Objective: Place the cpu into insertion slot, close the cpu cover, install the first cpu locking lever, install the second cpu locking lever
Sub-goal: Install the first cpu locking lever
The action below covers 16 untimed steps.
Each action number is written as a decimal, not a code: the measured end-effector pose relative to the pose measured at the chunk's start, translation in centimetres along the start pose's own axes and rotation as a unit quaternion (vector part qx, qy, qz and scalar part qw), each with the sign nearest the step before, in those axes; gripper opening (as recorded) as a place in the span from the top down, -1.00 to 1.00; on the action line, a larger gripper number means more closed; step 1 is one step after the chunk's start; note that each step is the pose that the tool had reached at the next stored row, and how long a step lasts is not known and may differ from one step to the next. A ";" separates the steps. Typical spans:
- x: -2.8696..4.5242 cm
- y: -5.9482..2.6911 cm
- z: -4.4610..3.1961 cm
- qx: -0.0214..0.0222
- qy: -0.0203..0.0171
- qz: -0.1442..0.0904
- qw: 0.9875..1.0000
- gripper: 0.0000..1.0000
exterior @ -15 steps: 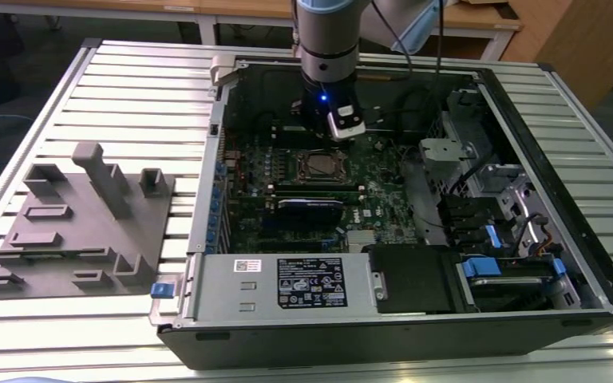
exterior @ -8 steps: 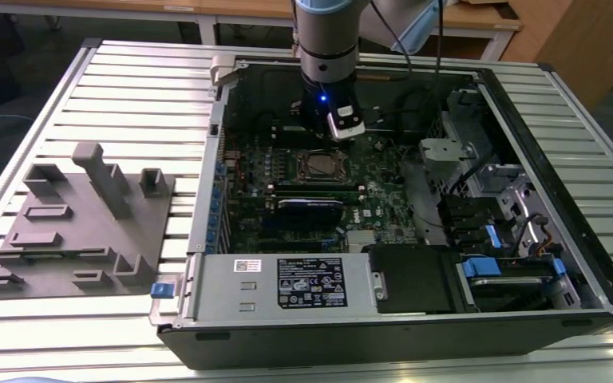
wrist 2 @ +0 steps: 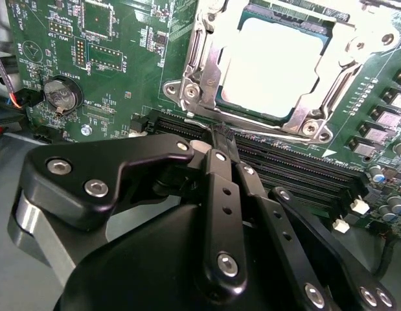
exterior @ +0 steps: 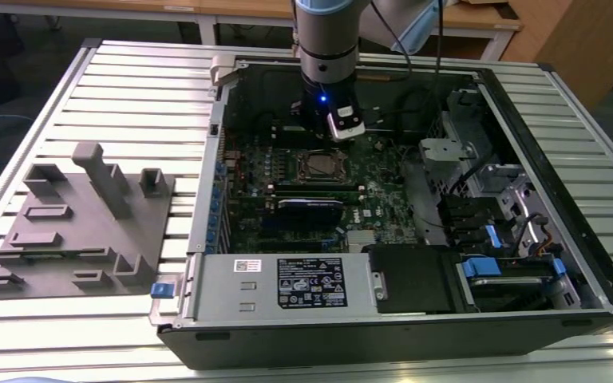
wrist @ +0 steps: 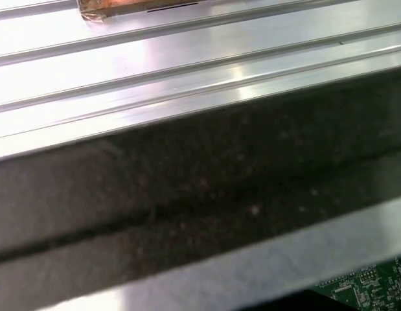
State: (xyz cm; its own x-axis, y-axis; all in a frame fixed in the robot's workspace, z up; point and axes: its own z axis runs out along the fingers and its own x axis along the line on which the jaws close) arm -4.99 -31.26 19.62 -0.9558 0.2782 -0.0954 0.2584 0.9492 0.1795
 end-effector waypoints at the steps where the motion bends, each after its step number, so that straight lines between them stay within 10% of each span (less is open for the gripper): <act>1: 0.00 0.00 0.00 0.000 0.000 0.000 1.000 0.79; 11: -0.01 0.05 -0.29 0.000 -0.001 0.000 1.000 0.79; 16: 0.24 -0.04 -0.31 -0.004 -0.017 -0.003 1.000 0.79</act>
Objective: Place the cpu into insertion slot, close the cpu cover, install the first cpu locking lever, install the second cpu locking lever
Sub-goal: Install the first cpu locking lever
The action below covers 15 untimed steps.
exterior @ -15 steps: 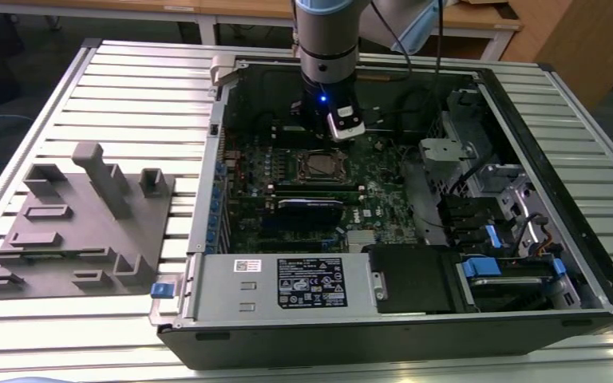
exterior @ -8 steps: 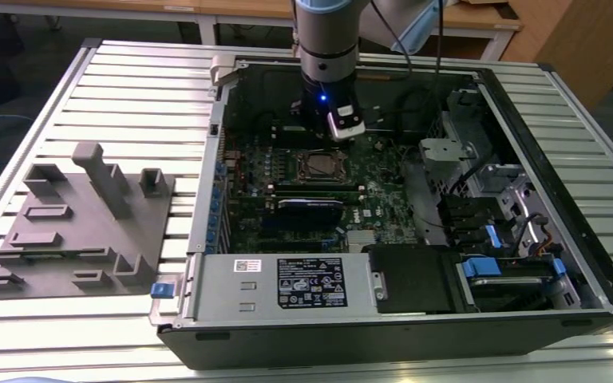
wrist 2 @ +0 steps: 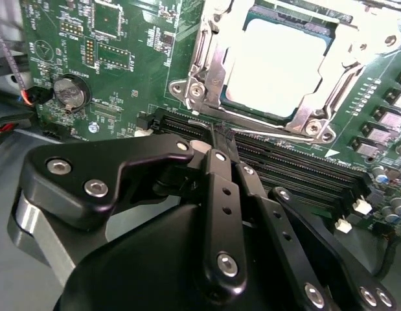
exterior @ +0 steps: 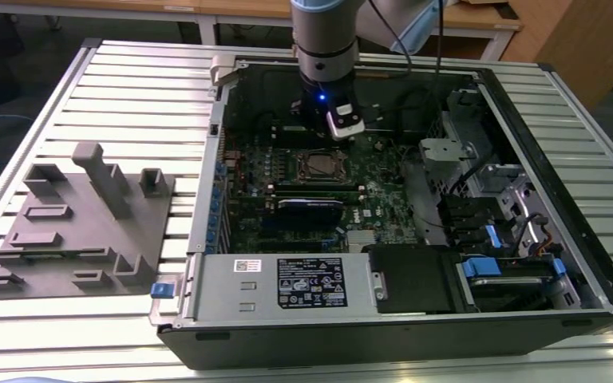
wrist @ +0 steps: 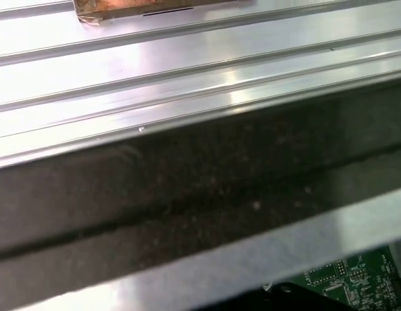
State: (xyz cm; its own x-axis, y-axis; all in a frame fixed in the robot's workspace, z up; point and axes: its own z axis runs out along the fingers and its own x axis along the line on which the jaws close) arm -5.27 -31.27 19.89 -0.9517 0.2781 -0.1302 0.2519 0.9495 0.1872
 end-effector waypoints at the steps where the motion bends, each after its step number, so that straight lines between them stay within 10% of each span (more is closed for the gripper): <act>1: 0.05 -0.02 -0.01 -0.001 -0.003 0.000 1.000 0.79; 7: 0.71 -0.20 -0.06 -0.004 -0.013 -0.002 1.000 0.79; 15: 0.77 -0.52 0.08 -0.005 -0.016 -0.003 1.000 0.79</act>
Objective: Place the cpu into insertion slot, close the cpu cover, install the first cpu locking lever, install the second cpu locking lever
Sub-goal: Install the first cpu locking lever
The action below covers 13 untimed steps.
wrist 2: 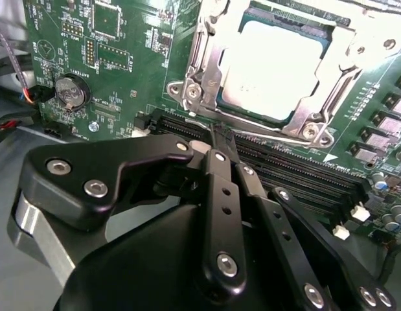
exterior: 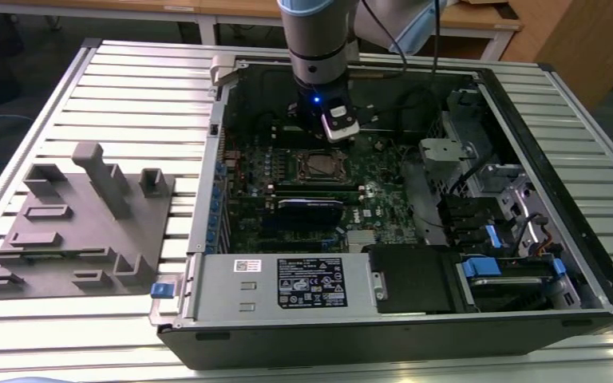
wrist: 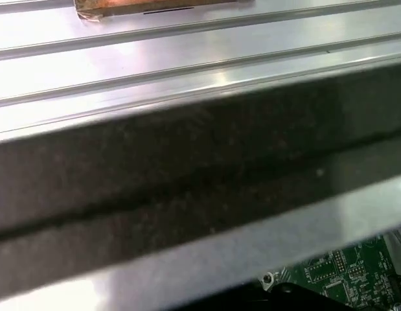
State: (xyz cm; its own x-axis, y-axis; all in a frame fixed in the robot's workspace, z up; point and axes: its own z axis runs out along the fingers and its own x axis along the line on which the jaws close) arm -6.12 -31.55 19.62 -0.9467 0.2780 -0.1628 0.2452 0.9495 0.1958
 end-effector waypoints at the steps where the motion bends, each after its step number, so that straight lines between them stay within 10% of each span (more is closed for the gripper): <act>1: -0.04 -0.14 0.00 0.000 0.000 0.000 1.000 0.79; 13: -0.22 -0.82 -0.04 0.000 0.000 0.000 1.000 0.79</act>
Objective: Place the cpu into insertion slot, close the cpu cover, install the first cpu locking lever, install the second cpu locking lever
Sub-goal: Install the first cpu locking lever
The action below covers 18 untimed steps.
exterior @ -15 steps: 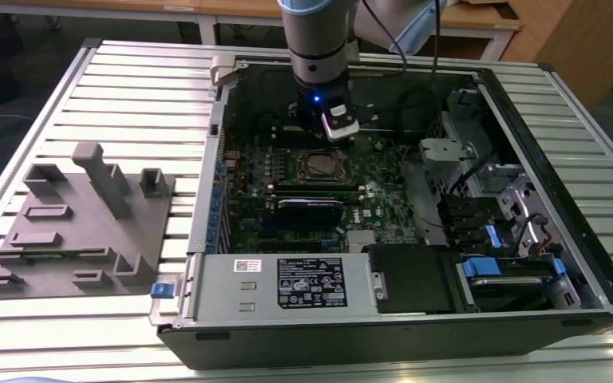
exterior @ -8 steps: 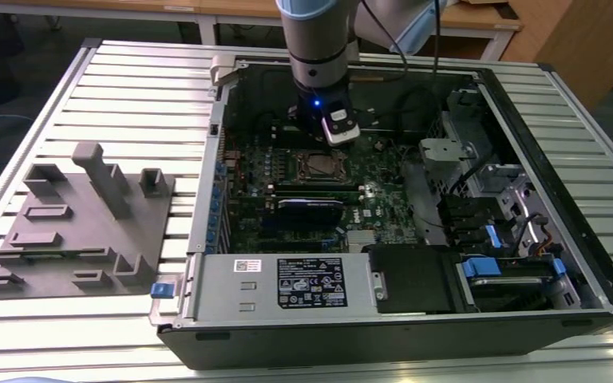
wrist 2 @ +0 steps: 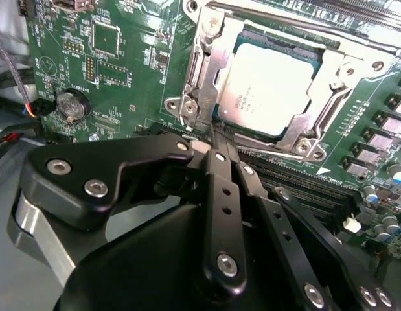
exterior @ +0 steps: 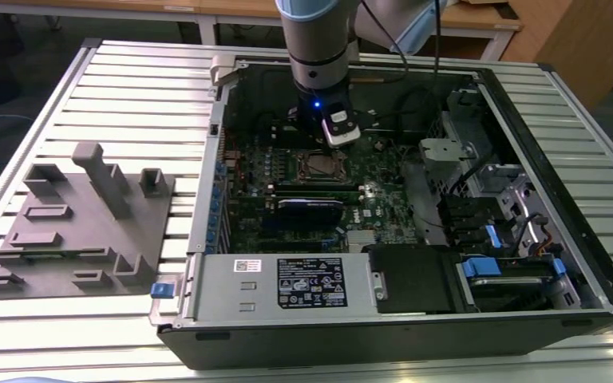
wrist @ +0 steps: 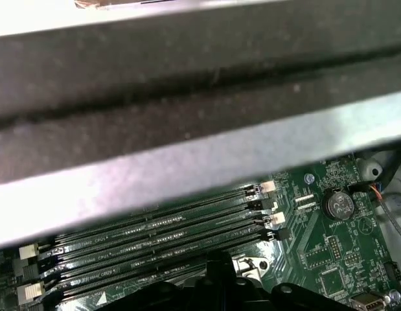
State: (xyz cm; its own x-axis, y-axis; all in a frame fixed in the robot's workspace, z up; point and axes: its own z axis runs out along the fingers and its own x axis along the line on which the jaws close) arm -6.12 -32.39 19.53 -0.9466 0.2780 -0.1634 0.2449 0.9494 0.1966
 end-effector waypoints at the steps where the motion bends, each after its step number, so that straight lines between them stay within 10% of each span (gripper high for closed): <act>1: 0.00 0.00 0.00 0.000 0.000 0.000 1.000 0.79; 18: -0.07 0.50 -0.91 0.000 0.000 0.000 1.000 0.79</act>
State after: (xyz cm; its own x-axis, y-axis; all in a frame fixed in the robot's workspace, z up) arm -6.13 -32.07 20.52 -0.9466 0.2781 -0.1634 0.2449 0.9493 0.1968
